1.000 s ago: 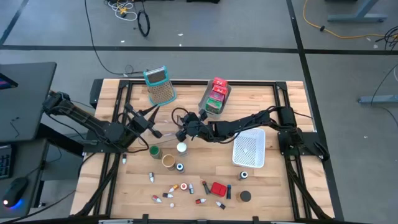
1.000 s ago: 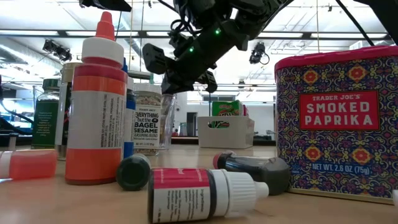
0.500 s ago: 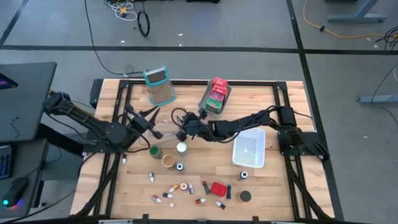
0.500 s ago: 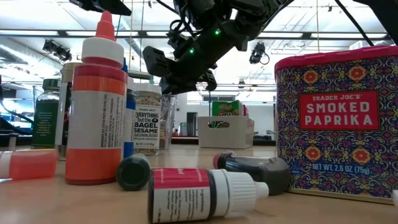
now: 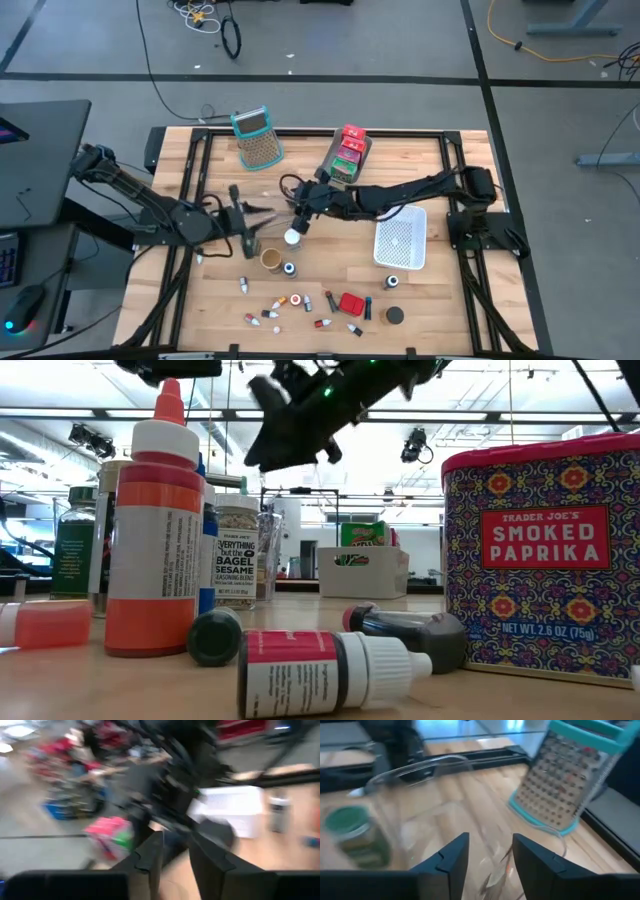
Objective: Pick & Place Kitchen Items
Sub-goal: Put the green seasoning bottle into the transparent bin
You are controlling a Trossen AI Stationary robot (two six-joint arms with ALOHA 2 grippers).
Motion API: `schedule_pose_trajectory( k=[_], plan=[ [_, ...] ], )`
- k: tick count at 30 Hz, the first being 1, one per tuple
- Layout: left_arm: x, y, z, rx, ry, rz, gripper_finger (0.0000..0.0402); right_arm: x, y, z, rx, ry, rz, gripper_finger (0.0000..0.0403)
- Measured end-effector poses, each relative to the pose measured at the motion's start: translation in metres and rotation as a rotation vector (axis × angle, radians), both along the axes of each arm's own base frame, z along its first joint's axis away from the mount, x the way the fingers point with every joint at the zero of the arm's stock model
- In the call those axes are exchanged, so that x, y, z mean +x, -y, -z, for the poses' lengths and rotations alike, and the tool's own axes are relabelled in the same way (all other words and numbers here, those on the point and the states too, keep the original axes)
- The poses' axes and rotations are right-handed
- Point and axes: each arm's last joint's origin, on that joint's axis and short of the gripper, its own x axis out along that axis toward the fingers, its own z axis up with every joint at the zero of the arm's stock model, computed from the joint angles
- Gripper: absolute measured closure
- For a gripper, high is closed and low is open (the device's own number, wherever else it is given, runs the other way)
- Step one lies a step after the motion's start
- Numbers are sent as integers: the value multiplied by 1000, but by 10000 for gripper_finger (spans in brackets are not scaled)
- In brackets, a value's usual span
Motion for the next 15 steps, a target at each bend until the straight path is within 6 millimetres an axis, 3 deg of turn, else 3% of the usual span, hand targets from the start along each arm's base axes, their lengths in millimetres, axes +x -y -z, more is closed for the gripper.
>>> schedule_pose_trajectory(
  k=[8, 15],
  plan=[
    [-2, 12, 18, -234, -144, 265, 227, -29, 0, -32, -15, -111, -69, 234],
    [-9, 13, 31, -440, -265, 237, 189, -28, -1, -29, -30, -113, -95, 238]
  ],
)
